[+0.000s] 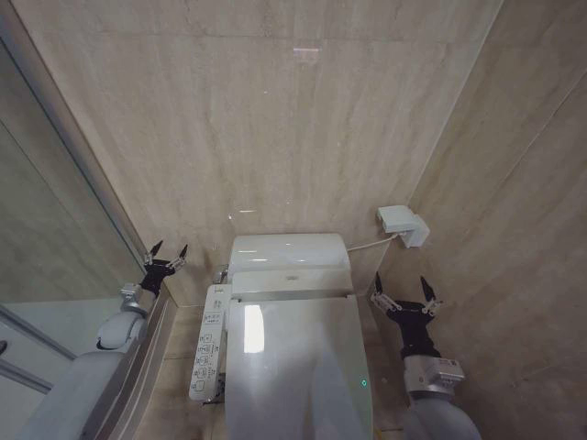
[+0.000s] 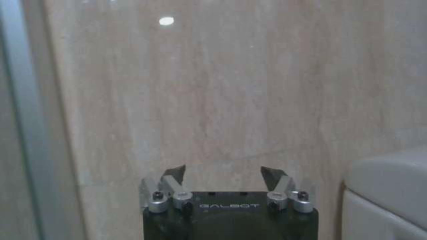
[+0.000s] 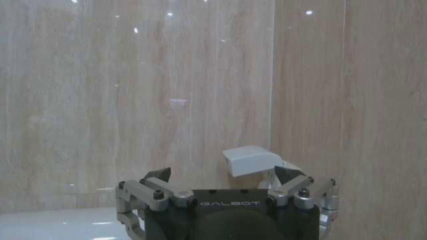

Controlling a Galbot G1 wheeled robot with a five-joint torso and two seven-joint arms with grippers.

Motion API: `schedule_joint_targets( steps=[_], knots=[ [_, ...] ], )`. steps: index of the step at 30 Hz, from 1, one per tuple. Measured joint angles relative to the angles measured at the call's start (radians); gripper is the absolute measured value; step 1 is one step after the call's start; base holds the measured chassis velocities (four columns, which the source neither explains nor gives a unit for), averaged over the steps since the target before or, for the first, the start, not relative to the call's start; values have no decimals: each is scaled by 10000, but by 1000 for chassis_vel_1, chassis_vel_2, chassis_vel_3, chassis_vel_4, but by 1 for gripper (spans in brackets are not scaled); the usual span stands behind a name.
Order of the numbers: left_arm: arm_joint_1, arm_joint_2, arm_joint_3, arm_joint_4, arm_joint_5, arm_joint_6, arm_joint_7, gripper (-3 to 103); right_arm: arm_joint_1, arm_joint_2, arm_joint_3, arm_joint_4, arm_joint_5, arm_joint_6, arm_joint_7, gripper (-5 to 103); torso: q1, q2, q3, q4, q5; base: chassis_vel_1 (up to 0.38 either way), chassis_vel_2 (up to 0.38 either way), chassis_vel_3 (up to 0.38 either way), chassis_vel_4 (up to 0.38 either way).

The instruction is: Open the toilet lid, clean the toilet bowl with a toilet brush, close the toilet lid, and flush.

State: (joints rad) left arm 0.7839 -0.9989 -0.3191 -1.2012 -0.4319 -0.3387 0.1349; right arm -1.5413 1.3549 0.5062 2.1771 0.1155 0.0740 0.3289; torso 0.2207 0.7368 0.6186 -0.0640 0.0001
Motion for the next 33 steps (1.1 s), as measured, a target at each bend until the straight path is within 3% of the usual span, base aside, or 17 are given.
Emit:
schedule_joint_targets(
  steps=[1, 2, 9, 10, 17, 18, 23, 24, 25, 33],
  knots=[
    [-57, -16, 54, 119, 86, -82, 60, 93, -1, 0, 0, 0, 0, 0, 0, 100, 0, 0, 0, 0, -1, 0, 0, 0, 0],
    [-93, -21, 108, 228, 155, -144, 147, 66, 0, 0, 0, 0, 0, 0, 0, 100, 0, 0, 0, 0, -2, 0, 0, 0, 0],
    [-142, 24, 204, 798, 746, -788, 810, 66, 0, 0, 0, 0, 0, 0, 0, 100, 0, 0, 0, 3, -1, 0, 0, 0, 0],
    [-156, 31, 219, 886, 917, -906, 904, 39, 0, 0, 0, 0, 0, 0, 0, 100, 0, 0, 0, 3, -1, 0, 0, 0, 0],
    [-378, 10, 259, 1414, 1634, -1466, 1423, 39, -1, 0, 0, 0, 0, 0, 0, 100, 0, 0, 0, 0, -2, 0, 0, 0, 0],
    [-448, 9, 259, 1561, 1680, -1606, 1664, 12, -1, 0, 0, 0, 0, 0, 0, 100, 0, 0, 0, 0, -1, 0, 0, 0, 0],
    [-677, -6, 185, 2166, 2245, -2466, 2753, 12, 0, 0, 0, 0, 0, 0, 0, 100, 0, 0, 0, 1, -1, 0, 0, 0, 0],
    [-711, -13, 175, 2262, 2309, -2624, 2949, 0, 0, 0, 0, 0, 0, 0, 0, 100, 0, 0, 0, 1, 0, 0, 0, 0, 0],
    [-741, -27, 175, 2354, 2342, -2758, 3094, 0, 0, 0, 0, 0, 0, 0, 0, 100, 0, 0, 0, 2, -1, 0, 0, 0, 0],
    [-942, -184, 230, 2614, 2493, -3086, 3334, 0, -1, 0, 0, 0, 0, 0, 0, 100, 0, 0, 0, 1, 0, 0, 0, 0, 0]
  ],
)
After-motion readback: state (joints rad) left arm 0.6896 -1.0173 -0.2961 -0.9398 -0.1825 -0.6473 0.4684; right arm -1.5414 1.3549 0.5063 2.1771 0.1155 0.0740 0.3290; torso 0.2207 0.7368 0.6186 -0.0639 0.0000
